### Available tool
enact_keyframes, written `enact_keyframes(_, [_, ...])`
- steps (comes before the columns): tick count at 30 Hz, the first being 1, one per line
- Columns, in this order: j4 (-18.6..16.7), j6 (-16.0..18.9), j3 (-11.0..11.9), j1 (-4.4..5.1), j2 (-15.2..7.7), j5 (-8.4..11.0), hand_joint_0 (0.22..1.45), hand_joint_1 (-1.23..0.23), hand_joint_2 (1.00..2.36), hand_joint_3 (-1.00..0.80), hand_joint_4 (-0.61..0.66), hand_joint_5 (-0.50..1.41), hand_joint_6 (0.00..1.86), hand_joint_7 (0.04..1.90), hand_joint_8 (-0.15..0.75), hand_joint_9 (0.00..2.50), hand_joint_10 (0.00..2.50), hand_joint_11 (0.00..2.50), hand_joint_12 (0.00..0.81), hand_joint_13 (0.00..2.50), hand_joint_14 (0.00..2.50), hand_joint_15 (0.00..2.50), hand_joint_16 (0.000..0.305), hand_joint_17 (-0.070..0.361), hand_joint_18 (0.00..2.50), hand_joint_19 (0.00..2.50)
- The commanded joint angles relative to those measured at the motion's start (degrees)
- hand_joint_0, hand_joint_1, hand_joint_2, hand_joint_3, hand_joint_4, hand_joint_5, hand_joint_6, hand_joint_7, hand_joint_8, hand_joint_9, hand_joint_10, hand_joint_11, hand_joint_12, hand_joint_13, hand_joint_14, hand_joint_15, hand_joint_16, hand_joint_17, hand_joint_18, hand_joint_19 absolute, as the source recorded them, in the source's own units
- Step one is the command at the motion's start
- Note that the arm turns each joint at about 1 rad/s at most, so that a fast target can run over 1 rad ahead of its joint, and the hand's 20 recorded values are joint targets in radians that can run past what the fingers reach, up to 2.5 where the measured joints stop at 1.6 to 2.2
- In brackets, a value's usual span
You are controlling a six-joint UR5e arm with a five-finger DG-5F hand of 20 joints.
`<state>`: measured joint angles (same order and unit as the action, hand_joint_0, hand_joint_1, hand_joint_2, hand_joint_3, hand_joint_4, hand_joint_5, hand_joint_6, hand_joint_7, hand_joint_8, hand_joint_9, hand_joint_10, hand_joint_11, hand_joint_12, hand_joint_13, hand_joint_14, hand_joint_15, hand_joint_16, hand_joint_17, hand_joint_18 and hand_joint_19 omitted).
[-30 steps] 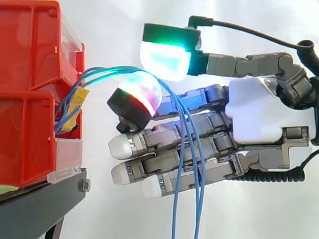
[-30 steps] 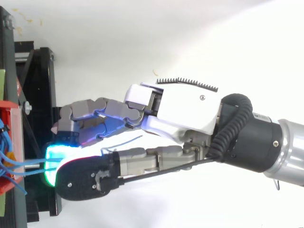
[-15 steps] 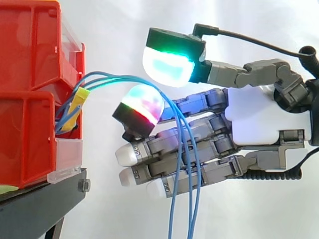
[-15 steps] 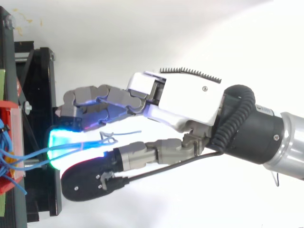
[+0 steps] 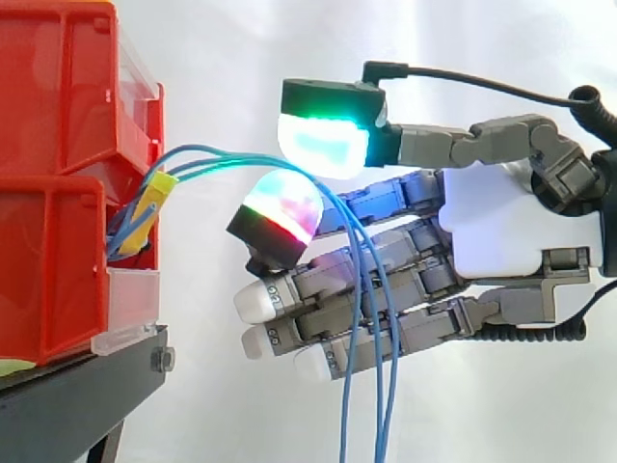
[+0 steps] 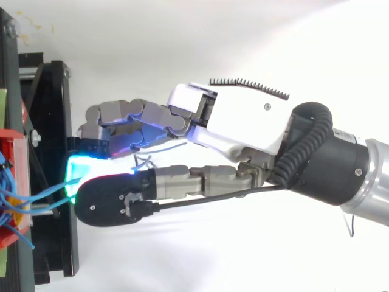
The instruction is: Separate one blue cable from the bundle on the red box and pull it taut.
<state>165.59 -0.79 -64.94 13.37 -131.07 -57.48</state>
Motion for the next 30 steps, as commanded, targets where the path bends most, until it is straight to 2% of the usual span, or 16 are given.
enact_keyframes(1, [0.0, 0.0, 0.1, -0.01, 0.0, 0.00, 0.68, -0.61, 1.02, -0.20, 0.19, -0.09, 0.50, 1.30, 0.312, 0.71, 0.01, 0.30, 0.348, 0.39, 0.00, 0.12, 0.048, 0.107, 0.41, 0.37])
enact_keyframes(3, [0.0, -0.4, 0.0, -0.01, 0.2, 0.00, 0.70, -0.69, 1.02, -0.15, 0.19, -0.09, 0.50, 1.30, 0.311, 0.71, 0.01, 0.31, 0.349, 0.39, 0.00, 0.13, 0.047, 0.106, 0.42, 0.36])
enact_keyframes(6, [0.0, -0.7, 0.1, -0.01, 0.5, 0.00, 0.70, -0.78, 1.02, -0.16, 0.19, -0.09, 0.50, 1.30, 0.293, 0.66, 0.01, 0.31, 0.345, 0.37, 0.00, 0.13, 0.047, 0.105, 0.39, 0.35])
enact_keyframes(12, [0.2, -2.0, 0.1, -0.01, 1.3, 0.00, 0.73, -0.87, 1.02, -0.21, 0.19, -0.10, 0.50, 1.30, 0.282, 0.62, 0.01, 0.30, 0.342, 0.33, 0.00, 0.11, 0.047, 0.106, 0.38, 0.33])
enact_keyframes(26, [0.3, -2.2, 0.1, -0.01, 1.4, -0.35, 0.76, -0.89, 1.02, -0.20, 0.18, -0.10, 0.50, 1.30, 0.272, 0.58, 0.01, 0.30, 0.337, 0.30, 0.00, 0.09, 0.047, 0.106, 0.35, 0.32])
enact_keyframes(30, [0.3, -2.2, 0.0, -0.01, 1.4, -0.35, 0.78, -0.91, 1.01, -0.28, 0.15, -0.11, 0.50, 1.29, 0.256, 0.53, 0.01, 0.28, 0.334, 0.26, 0.00, 0.06, 0.047, 0.107, 0.32, 0.29])
